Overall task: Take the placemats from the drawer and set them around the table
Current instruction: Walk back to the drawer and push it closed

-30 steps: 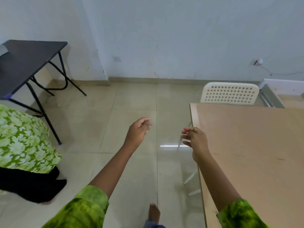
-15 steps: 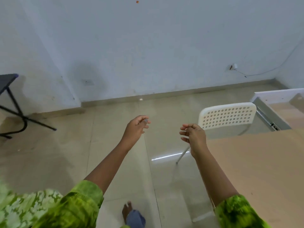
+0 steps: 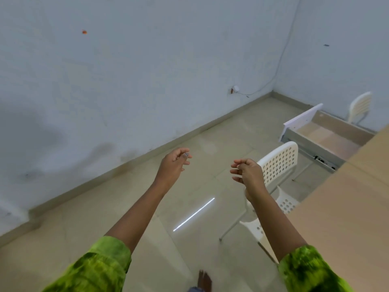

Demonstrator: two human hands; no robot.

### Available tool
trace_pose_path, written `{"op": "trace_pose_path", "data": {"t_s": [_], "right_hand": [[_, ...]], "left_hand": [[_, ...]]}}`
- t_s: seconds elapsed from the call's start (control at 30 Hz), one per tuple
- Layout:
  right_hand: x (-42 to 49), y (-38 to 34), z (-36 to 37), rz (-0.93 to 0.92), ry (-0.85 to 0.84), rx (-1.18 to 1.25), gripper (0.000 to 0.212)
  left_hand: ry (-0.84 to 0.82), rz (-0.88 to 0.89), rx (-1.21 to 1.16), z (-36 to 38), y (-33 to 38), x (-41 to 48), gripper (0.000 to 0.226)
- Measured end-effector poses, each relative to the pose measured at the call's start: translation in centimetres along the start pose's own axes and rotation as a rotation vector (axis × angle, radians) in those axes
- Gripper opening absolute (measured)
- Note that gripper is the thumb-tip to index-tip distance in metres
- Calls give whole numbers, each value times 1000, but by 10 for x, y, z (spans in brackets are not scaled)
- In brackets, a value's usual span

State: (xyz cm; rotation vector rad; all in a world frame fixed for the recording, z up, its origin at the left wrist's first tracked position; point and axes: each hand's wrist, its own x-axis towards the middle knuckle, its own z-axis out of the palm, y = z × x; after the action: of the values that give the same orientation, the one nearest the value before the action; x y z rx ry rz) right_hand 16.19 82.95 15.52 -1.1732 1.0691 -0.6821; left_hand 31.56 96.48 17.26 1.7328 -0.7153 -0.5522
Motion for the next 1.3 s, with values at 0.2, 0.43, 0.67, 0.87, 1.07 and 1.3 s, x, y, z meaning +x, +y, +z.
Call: {"op": "trace_pose_path", "data": {"t_s": [0.2,0.43,0.67,0.87,1.07,1.3], "right_hand": [[91,-40,17,-59,82,40,30],[192,-87,29,-91,181,69,28],[286,-104,45,-86,296,97,29],[369,-129,52,-99,470,144,29],[429,-144,43,-84,654,211,29],[494,-149,-12,-36,837,274,27]], "left_hand": [[-107,72,-32,25,21,124,24],[-194,112,-62,54,45,256,24],[-321,128,-74,88,44,374,22],[-506,142,-83,124,53,485,19],[-673,183,-71,176,68,571,20],[-867,208,-20,282,75,631,23]]}}
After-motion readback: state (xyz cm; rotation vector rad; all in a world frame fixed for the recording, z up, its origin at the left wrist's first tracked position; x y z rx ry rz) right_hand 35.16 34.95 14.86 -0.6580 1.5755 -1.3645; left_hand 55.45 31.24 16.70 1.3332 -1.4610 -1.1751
